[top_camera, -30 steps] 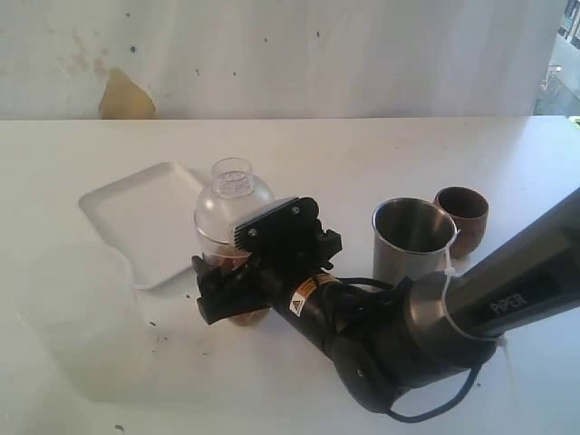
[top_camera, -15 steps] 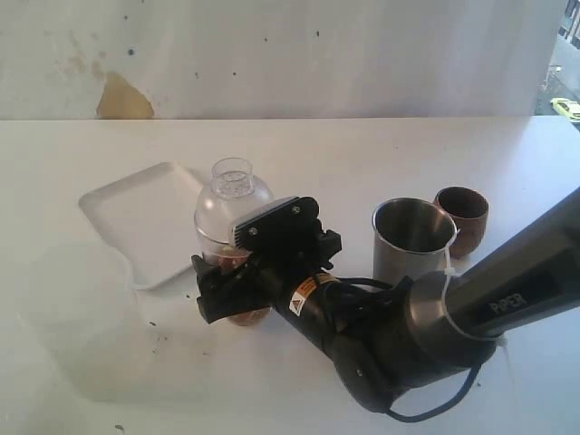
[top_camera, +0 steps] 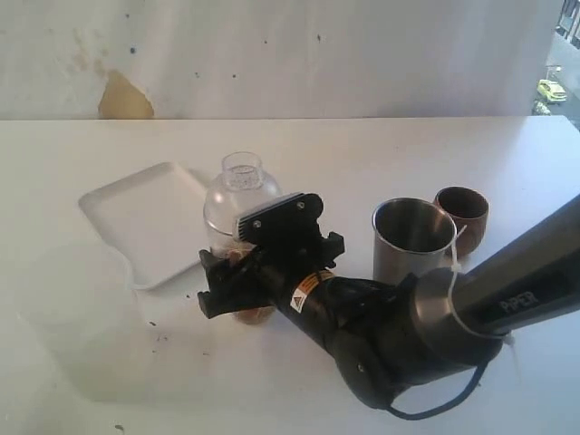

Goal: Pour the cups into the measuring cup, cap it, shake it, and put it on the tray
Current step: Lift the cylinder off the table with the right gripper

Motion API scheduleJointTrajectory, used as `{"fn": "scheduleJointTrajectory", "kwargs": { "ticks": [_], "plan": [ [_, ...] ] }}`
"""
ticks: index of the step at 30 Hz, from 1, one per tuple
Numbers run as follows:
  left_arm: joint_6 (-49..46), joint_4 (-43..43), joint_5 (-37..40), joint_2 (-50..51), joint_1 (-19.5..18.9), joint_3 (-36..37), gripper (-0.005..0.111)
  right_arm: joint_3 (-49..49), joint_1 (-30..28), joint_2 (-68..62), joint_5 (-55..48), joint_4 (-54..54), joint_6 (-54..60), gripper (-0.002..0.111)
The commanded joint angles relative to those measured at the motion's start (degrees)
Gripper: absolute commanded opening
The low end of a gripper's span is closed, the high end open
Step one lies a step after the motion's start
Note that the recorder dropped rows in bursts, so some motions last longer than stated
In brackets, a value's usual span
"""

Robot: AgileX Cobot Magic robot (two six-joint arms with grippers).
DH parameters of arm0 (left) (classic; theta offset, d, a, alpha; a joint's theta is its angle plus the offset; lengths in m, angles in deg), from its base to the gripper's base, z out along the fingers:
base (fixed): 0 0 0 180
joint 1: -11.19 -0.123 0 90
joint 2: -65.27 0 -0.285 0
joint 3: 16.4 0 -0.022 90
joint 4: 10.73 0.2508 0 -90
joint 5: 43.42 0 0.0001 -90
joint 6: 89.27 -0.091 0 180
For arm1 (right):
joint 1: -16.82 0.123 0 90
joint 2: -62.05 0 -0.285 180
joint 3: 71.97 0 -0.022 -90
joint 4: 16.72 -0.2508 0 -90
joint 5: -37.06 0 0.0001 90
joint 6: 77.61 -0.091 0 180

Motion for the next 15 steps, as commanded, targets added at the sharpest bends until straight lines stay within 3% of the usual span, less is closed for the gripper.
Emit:
{"fn": "scheduleJointTrajectory", "kwargs": {
  "ticks": [1,5,8,10,11,12,13,15],
  "plan": [
    [0.1,-0.3,-0.4,-0.2,-0.2,0.2,0.001,0.0,-0.1,1.3,2.9,0.1,-0.8,0.000],
    [0.1,-0.3,-0.4,-0.2,-0.2,0.2,0.001,-0.1,-0.1,12.8,1.4,12.7,-1.8,0.000],
    [0.1,-0.3,-0.4,-0.2,-0.2,0.2,0.001,-0.1,-2.3,22.8,-1.8,-3.7,4.9,0.000],
    [0.1,-0.3,-0.4,-0.2,-0.2,0.2,0.001,-1.2,-2.7,25.4,-11.0,4.4,0.6,0.000],
    [0.1,-0.3,-0.4,-0.2,-0.2,0.2,0.001,-3.9,0.4,26.2,-24.7,20.0,0.8,0.000],
    [0.1,-0.3,-0.4,-0.2,-0.2,0.2,0.001,-5.1,1.8,26.2,-28.3,21.4,2.2,0.000],
    [0.1,-0.3,-0.4,-0.2,-0.2,0.2,0.001,-6.0,2.5,26.2,-28.1,11.0,10.2,0.000],
    [0.1,-0.3,-0.4,-0.2,-0.2,0.2,0.001,-6.0,-0.1,26.2,-16.9,-6.6,10.2,0.000]
  ]
}}
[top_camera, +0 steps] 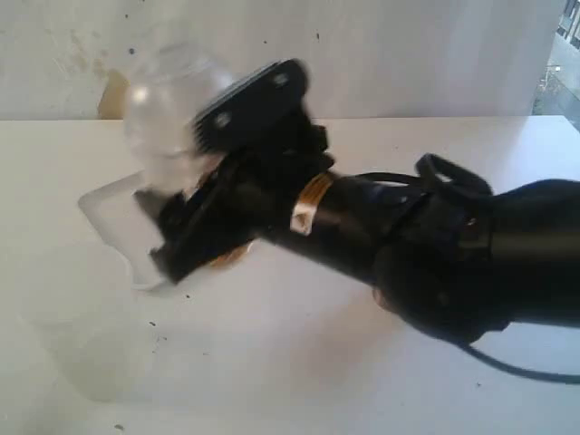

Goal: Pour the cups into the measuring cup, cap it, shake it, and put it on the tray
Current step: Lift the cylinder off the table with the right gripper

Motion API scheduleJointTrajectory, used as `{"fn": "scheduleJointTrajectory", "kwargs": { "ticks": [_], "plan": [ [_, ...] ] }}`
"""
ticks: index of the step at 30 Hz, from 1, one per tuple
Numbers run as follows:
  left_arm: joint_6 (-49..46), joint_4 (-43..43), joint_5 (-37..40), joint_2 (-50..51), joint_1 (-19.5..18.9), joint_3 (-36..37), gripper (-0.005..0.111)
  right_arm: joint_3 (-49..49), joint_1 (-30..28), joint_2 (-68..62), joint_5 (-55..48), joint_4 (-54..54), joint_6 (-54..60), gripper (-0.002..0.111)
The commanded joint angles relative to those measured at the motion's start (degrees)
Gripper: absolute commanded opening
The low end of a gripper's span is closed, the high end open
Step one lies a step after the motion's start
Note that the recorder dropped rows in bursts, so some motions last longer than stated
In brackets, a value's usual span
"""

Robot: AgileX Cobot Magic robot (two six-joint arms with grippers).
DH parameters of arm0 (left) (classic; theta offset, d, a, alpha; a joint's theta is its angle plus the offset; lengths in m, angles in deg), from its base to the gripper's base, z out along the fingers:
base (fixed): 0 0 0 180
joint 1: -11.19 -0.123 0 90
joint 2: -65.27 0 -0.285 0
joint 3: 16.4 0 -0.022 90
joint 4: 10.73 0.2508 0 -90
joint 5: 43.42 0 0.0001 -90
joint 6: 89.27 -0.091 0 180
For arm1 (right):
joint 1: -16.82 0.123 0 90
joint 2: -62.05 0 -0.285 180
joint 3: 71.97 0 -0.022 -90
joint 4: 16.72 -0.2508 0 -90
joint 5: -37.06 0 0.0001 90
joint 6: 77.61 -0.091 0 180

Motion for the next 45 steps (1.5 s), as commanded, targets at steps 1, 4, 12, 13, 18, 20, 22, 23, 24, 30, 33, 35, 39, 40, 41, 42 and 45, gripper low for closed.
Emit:
{"fn": "scheduleJointTrajectory", "kwargs": {
  "ticks": [1,4,12,13,18,20,22,23,24,30,33,35,39,40,41,42,45],
  "plan": [
    [0.1,-0.3,-0.4,-0.2,-0.2,0.2,0.001,-1.2,-1.9,0.7,11.6,-18.0,0.5,0.000],
    [0.1,-0.3,-0.4,-0.2,-0.2,0.2,0.001,-2.6,1.0,2.1,5.0,3.8,-4.6,0.000],
    [0.1,-0.3,-0.4,-0.2,-0.2,0.2,0.001,-2.8,2.7,4.0,2.1,-5.3,2.2,0.000],
    [0.1,-0.3,-0.4,-0.2,-0.2,0.2,0.001,-2.7,3.4,4.1,2.6,-6.2,4.6,0.000],
    [0.1,-0.3,-0.4,-0.2,-0.2,0.2,0.001,-2.8,1.6,3.4,5.7,-24.1,7.8,0.000],
    [0.1,-0.3,-0.4,-0.2,-0.2,0.2,0.001,-3.2,5.2,3.6,2.1,-11.4,6.4,0.000],
    [0.1,-0.3,-0.4,-0.2,-0.2,0.2,0.001,-3.2,4.9,2.6,5.6,-24.4,16.8,0.000],
    [0.1,-0.3,-0.4,-0.2,-0.2,0.2,0.001,-3.2,3.7,1.9,9.4,-35.2,20.2,0.000],
    [0.1,-0.3,-0.4,-0.2,-0.2,0.2,0.001,-3.2,2.3,1.5,10.8,-44.0,19.7,0.000],
    [0.1,-0.3,-0.4,-0.2,-0.2,0.2,0.001,-2.2,4.7,1.6,6.7,-28.2,17.2,0.000],
    [0.1,-0.3,-0.4,-0.2,-0.2,0.2,0.001,-2.1,1.6,1.0,10.2,-40.9,16.1,0.000],
    [0.1,-0.3,-0.4,-0.2,-0.2,0.2,0.001,-2.3,2.7,2.3,2.3,-23.2,10.9,0.000],
    [0.1,-0.3,-0.4,-0.2,-0.2,0.2,0.001,-1.6,3.0,1.7,11.0,-41.9,19.2,0.000],
    [0.1,-0.3,-0.4,-0.2,-0.2,0.2,0.001,-1.6,2.3,1.6,13.4,-48.5,18.7,0.000],
    [0.1,-0.3,-0.4,-0.2,-0.2,0.2,0.001,-1.6,2.1,1.7,11.1,-44.2,18.7,0.000],
    [0.1,-0.3,-0.4,-0.2,-0.2,0.2,0.001,-1.9,2.5,2.4,6.9,-36.5,18.7,0.000],
    [0.1,-0.3,-0.4,-0.2,-0.2,0.2,0.001,-1.9,5.1,3.3,4.5,-30.5,22.5,0.000]
  ]
}}
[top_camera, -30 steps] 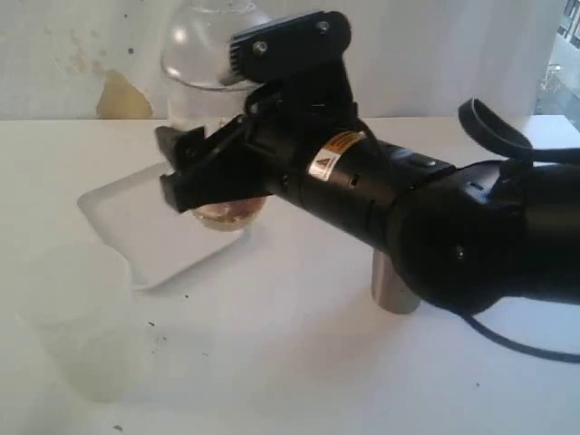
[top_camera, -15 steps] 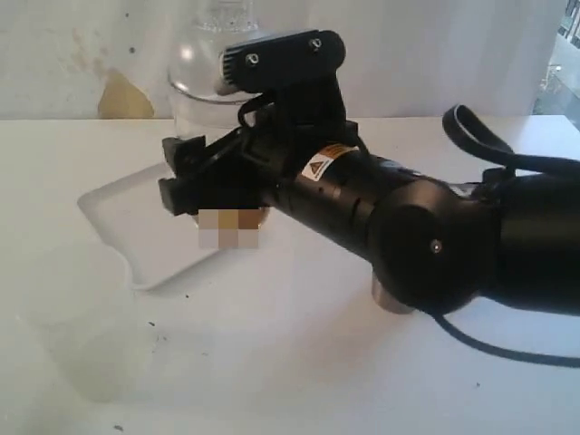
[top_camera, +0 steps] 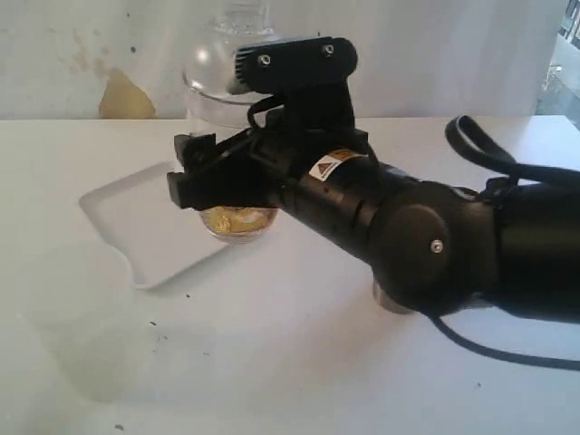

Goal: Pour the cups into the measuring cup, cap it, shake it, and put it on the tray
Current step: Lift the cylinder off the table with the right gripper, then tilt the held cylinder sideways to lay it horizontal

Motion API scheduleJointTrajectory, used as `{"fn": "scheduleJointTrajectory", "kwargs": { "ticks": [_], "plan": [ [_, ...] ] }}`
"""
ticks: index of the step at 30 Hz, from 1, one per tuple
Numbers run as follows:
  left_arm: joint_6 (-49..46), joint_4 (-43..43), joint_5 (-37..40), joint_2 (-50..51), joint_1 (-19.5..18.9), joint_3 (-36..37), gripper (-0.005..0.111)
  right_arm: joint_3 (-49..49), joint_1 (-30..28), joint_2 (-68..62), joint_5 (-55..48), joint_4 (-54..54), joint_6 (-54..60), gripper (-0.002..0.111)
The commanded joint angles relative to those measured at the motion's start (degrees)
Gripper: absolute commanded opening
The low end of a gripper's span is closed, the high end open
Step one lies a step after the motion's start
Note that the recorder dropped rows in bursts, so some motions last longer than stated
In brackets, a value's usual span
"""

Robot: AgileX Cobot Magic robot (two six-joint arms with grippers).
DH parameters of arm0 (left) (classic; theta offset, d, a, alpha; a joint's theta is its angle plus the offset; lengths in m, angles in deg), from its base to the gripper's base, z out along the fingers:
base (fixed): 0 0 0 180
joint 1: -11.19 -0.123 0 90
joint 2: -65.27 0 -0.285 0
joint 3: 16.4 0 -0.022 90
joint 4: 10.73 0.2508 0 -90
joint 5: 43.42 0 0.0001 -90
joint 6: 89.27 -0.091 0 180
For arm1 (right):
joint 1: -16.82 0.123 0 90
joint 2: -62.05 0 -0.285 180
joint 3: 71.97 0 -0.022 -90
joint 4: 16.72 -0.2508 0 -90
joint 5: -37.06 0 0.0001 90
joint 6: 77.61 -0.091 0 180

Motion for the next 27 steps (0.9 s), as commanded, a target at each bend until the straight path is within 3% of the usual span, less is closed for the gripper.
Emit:
{"fn": "scheduleJointTrajectory", "kwargs": {
  "ticks": [1,2,3,5,6,7,10,13,14,15,16,17,18,21,22,24,25,27],
  "plan": [
    [0.1,-0.3,-0.4,-0.2,-0.2,0.1,0.001,0.4,1.8,1.7,8.5,-6.3,7.2,0.000],
    [0.1,-0.3,-0.4,-0.2,-0.2,0.1,0.001,0.4,1.3,1.3,13.8,-17.0,6.5,0.000],
    [0.1,-0.3,-0.4,-0.2,-0.2,0.1,0.001,0.4,1.0,1.3,13.1,-18.3,5.3,0.000],
    [0.1,-0.3,-0.4,-0.2,-0.2,0.1,0.001,-0.5,1.4,2.2,0.8,0.0,6.0,0.000],
    [0.1,-0.3,-0.4,-0.2,-0.2,0.1,0.001,-0.8,2.6,2.2,-2.7,3.0,6.0,0.000],
    [0.1,-0.3,-0.4,-0.2,-0.2,0.1,0.001,-0.8,3.4,2.1,-2.1,0.4,7.6,0.000],
    [0.1,-0.3,-0.4,-0.2,-0.2,0.1,0.001,0.4,2.8,0.4,12.8,-22.2,13.4,0.000],
    [0.1,-0.3,-0.4,-0.2,-0.2,0.1,0.001,-0.2,3.8,0.7,-2.1,-10.1,18.0,0.000],
    [0.1,-0.3,-0.4,-0.2,-0.2,0.1,0.001,-0.1,4.7,0.8,-1.5,-11.7,20.2,0.000],
    [0.1,-0.3,-0.4,-0.2,-0.2,0.1,0.001,0.5,5.2,0.8,2.6,-15.8,22.8,0.000],
    [0.1,-0.3,-0.4,-0.2,-0.2,0.1,0.001,1.4,5.2,0.8,13.3,-25.6,22.4,0.000],
    [0.1,-0.3,-0.4,-0.2,-0.2,0.1,0.001,1.7,4.8,0.8,19.0,-30.4,17.9,0.000],
    [0.1,-0.3,-0.4,-0.2,-0.2,0.1,0.001,1.9,4.5,1.0,19.5,-29.8,12.9,0.000],
    [0.1,-0.3,-0.4,-0.2,-0.2,0.1,0.001,0.4,5.4,2.2,1.0,-3.2,9.9,0.000],
    [0.1,-0.3,-0.4,-0.2,-0.2,0.1,0.001,0.3,6.4,2.1,2.6,-3.9,12.5,0.000],
    [0.1,-0.3,-0.4,-0.2,-0.2,0.1,0.001,0.9,6.0,1.7,15.4,-22.2,15.5,0.000],
    [0.1,-0.3,-0.4,-0.2,-0.2,0.1,0.001,0.9,5.5,1.7,17.2,-25.7,14.5,0.000],
    [0.1,-0.3,-0.4,-0.2,-0.2,0.1,0.001,0.8,5.2,2.4,6.7,-11.7,24.5,0.000]
  ]
}}
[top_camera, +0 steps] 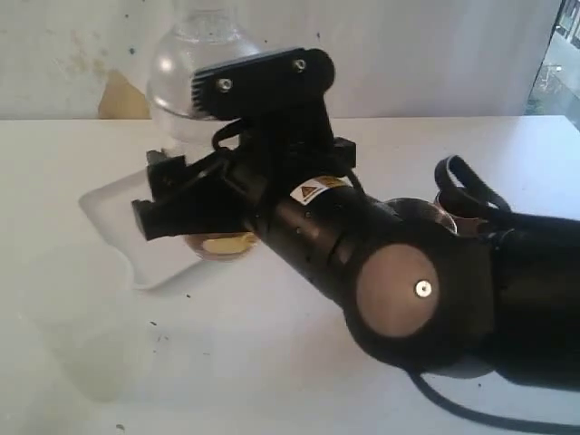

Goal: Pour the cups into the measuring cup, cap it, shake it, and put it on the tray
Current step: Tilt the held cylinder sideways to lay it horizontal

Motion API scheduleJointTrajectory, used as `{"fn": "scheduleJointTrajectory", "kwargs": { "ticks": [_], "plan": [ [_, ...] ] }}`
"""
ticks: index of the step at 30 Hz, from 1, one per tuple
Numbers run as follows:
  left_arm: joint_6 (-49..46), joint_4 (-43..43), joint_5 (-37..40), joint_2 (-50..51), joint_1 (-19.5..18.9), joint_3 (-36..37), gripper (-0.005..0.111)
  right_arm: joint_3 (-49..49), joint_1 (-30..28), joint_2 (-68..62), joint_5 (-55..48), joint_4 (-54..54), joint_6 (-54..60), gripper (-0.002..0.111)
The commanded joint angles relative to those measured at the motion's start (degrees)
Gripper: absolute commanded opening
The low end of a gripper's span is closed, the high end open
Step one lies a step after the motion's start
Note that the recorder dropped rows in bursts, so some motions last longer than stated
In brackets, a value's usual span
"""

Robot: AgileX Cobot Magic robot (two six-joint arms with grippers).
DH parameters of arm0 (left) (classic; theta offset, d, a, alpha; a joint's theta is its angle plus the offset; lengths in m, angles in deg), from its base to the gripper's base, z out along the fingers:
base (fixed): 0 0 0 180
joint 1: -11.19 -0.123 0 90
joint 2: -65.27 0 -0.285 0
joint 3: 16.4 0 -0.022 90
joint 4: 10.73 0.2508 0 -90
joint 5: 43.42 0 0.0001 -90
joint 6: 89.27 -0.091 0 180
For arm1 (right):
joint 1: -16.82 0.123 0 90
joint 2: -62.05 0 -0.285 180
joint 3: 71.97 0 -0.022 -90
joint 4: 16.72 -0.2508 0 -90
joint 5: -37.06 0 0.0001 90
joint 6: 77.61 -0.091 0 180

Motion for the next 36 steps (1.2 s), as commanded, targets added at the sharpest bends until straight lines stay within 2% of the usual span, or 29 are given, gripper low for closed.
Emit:
{"fn": "scheduleJointTrajectory", "kwargs": {
  "ticks": [1,2,4,5,9,14,24,36],
  "plan": [
    [0.1,-0.3,-0.4,-0.2,-0.2,0.1,0.001,-0.4,-1.3,1.2,-4.6,7.8,16.9,0.000],
    [0.1,-0.3,-0.4,-0.2,-0.2,0.1,0.001,-0.4,-1.2,1.0,-4.7,4.1,20.7,0.000],
    [0.1,-0.3,-0.4,-0.2,-0.2,0.1,0.001,-0.4,-1.6,1.0,1.6,-9.9,26.3,0.000],
    [0.1,-0.3,-0.4,-0.2,-0.2,0.1,0.001,-0.3,-2.0,1.0,4.2,-12.0,28.2,0.000],
    [0.1,-0.3,-0.4,-0.2,-0.2,0.1,0.001,-0.1,-3.0,0.6,2.5,-11.7,41.9,0.000],
    [0.1,-0.3,-0.4,-0.2,-0.2,0.1,0.001,-0.1,-3.2,-1.9,2.2,-12.2,51.4,0.000],
    [0.1,-0.3,-0.4,-0.2,-0.2,0.1,0.001,-3.7,-3.2,-8.7,0.4,-10.5,53.1,0.000],
    [0.1,-0.3,-0.4,-0.2,-0.2,0.1,0.001,-7.4,-3.2,-18.2,1.5,4.2,55.6,0.000]
  ]
}}
